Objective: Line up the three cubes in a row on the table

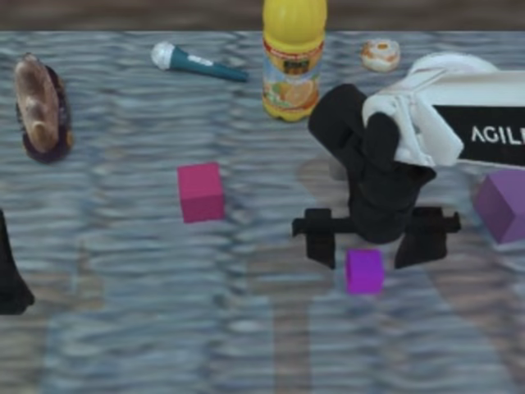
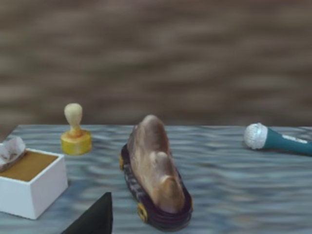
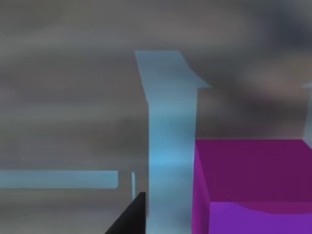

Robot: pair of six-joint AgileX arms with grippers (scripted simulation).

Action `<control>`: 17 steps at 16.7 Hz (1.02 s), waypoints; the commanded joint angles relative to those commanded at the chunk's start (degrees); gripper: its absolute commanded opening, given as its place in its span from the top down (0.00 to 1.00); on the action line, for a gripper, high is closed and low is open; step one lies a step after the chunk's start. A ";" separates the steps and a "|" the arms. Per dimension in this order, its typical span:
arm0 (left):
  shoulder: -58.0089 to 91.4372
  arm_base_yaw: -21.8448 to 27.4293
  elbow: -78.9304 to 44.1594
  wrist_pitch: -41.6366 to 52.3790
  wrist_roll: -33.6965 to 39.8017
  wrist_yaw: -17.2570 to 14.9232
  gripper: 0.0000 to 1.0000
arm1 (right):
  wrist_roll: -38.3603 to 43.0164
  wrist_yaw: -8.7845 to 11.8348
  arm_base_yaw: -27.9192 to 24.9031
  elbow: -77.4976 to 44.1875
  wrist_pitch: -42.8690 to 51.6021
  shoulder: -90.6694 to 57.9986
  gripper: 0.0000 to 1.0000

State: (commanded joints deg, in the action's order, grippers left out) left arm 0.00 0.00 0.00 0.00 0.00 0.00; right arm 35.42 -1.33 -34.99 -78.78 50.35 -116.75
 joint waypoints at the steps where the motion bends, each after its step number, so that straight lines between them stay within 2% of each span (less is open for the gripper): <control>1: 0.00 0.00 0.00 0.00 0.00 0.00 0.00 | 0.00 0.00 0.00 0.00 0.00 0.00 0.00; 10: 0.00 0.00 0.00 0.00 0.00 0.00 0.00 | 0.06 -0.01 -0.01 -0.92 0.99 0.30 0.00; 17: 0.00 0.00 0.00 0.00 0.00 0.00 0.00 | 0.10 0.03 -0.59 -9.25 14.09 4.73 0.00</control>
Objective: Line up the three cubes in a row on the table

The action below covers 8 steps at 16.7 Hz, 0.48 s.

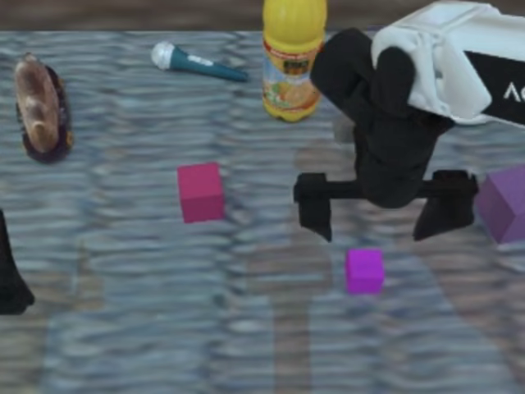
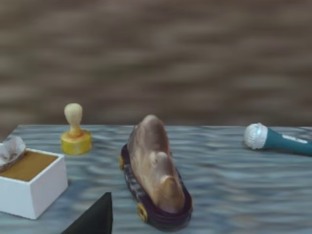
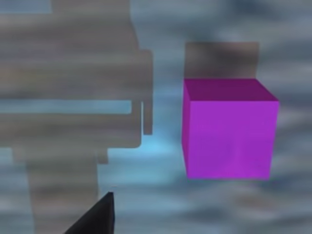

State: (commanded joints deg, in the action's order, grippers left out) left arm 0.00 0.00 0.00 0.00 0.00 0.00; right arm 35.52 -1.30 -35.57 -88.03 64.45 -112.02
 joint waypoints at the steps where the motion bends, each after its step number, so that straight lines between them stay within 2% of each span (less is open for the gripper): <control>1: 0.00 0.00 0.00 0.00 0.00 0.00 0.00 | -0.03 0.00 -0.01 -0.23 0.31 0.23 0.00; 8: 3.45 0.81 -3.52 2.30 1.19 0.05 0.00 | -1.38 0.11 -0.19 2.78 -2.01 3.29 0.00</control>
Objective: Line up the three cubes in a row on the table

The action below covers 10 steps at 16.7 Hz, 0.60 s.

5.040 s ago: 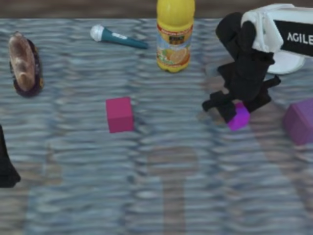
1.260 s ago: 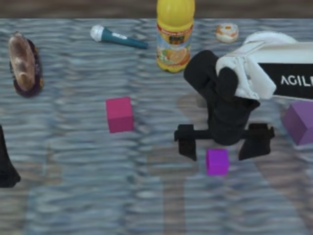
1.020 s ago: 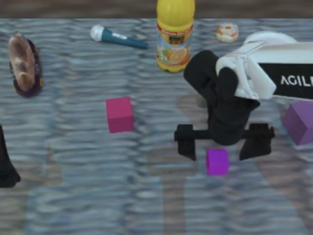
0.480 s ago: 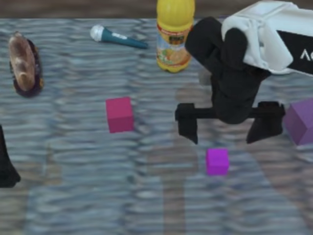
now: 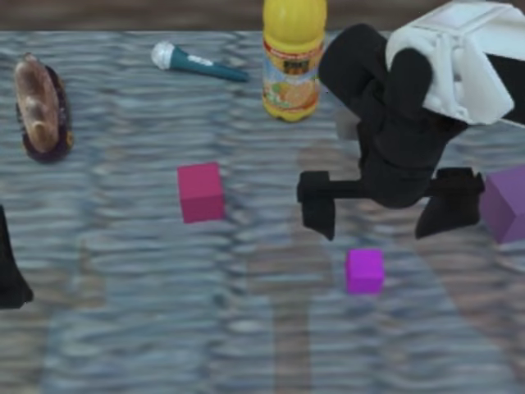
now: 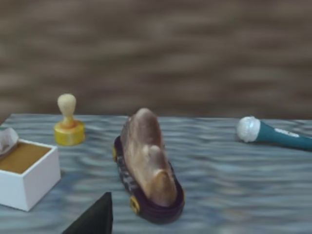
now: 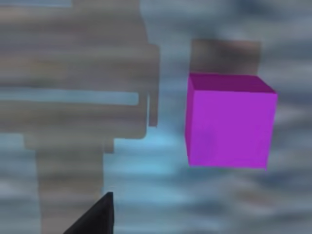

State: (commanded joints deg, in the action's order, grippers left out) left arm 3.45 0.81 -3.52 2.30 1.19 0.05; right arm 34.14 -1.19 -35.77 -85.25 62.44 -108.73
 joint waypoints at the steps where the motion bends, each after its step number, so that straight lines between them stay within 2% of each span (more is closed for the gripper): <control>1: 2.35 0.56 -2.39 1.57 0.77 0.01 0.00 | -0.87 0.08 -0.18 1.99 -1.50 2.30 0.00; 5: 17.76 3.99 -17.53 11.33 5.21 -0.11 0.00 | -5.48 0.54 -0.02 13.78 -9.66 16.61 0.00; 10: 48.20 9.76 -43.98 28.72 12.62 -0.42 0.00 | -12.95 1.24 3.73 34.44 -22.40 42.32 0.00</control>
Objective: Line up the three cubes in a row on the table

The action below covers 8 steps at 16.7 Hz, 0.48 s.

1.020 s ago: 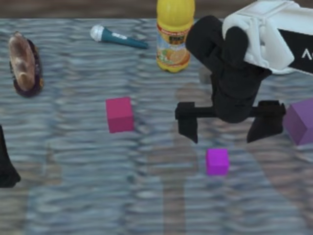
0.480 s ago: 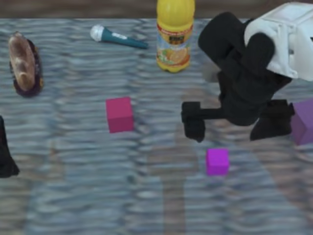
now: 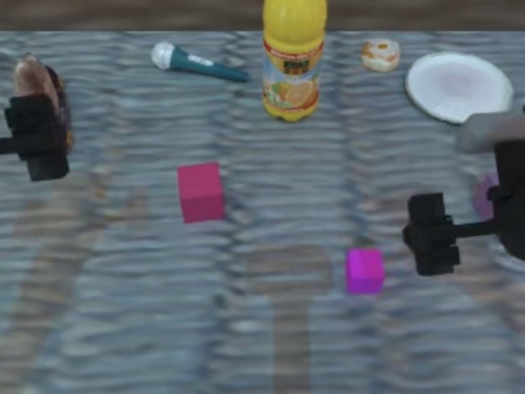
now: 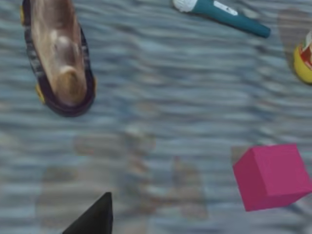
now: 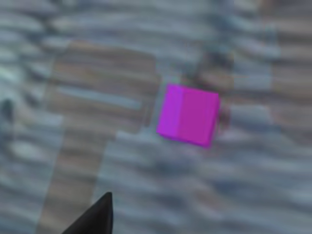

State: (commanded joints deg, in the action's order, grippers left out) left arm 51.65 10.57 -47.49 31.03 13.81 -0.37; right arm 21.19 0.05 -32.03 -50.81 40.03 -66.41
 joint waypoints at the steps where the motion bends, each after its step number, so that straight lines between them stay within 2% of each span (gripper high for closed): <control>1: 6.92 1.21 -5.53 3.79 1.59 -0.06 0.00 | -1.75 0.15 1.41 4.88 -2.89 5.73 0.00; 8: 52.72 8.97 -42.44 28.48 12.21 -0.31 0.00 | -13.48 0.52 15.30 35.15 -22.59 42.26 0.00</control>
State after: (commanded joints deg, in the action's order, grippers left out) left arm 104.37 19.54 -89.93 59.50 26.02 -0.69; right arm 7.71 0.57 -16.73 -15.66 17.45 -24.16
